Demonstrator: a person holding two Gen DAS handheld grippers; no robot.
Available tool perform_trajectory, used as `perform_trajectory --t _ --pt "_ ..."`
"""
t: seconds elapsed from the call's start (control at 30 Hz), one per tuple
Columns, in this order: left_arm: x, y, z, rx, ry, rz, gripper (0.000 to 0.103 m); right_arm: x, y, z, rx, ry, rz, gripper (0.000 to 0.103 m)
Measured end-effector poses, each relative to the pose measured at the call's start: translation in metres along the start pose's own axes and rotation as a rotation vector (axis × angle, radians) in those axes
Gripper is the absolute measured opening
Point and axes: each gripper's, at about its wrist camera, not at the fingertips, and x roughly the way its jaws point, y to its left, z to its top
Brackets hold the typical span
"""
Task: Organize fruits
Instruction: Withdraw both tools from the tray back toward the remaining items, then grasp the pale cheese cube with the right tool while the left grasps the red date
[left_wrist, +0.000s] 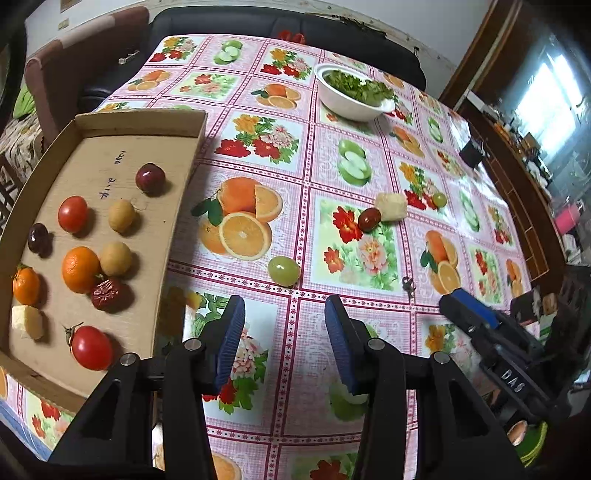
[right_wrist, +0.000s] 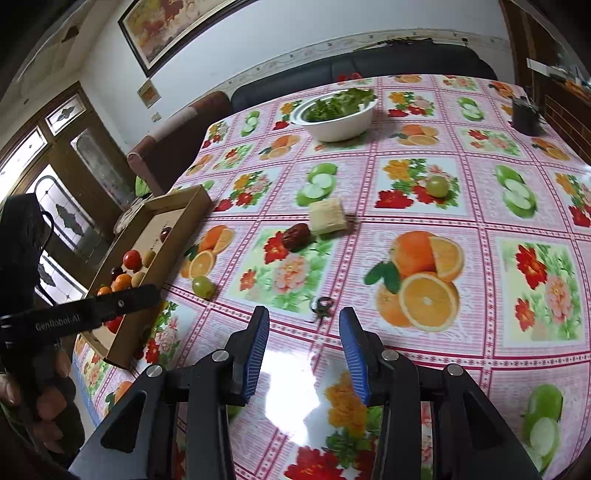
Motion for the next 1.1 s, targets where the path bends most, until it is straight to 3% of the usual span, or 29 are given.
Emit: perform_trajectory --t 0.6,0.97,1.1 --pt "0.022 -0.003 0.009 0.030 0.011 -0.032 0.043 0.008 -0.028 0.016 0.094 -0.029 -0.073 0.042" --pt "0.033 -0.036 0.030 0.110 0.006 -0.052 0.043 0.075 -0.007 0.076 0.059 -0.019 -0.132 0.042" --pt "0.044 -0.047 0.035 0.127 0.027 -0.063 0.043 0.089 -0.008 0.083 0.058 0.001 -0.112 0.044"
